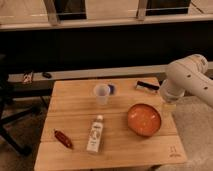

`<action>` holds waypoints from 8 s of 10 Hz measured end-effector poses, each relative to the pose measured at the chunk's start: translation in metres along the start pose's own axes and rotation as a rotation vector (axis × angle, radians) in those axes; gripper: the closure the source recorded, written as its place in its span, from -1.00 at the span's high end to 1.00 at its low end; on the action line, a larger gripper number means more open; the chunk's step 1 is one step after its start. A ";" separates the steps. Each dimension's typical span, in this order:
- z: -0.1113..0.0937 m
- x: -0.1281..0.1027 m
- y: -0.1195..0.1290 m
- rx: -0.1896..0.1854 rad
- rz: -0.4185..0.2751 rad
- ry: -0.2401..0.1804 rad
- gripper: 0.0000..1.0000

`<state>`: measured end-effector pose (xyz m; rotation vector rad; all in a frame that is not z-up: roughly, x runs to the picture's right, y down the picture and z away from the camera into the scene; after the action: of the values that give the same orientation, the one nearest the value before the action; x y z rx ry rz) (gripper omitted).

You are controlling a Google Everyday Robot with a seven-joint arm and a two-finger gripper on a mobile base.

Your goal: Pick up the ceramic cup

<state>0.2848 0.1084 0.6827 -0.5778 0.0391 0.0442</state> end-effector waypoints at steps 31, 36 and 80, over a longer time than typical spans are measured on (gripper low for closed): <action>-0.035 -0.083 -0.063 0.163 -0.254 -0.049 0.60; -0.031 -0.117 -0.076 0.202 -0.341 -0.075 0.60; 0.117 -0.291 -0.094 0.150 -0.676 -0.352 0.53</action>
<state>0.0017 0.0848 0.8467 -0.4035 -0.4913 -0.5099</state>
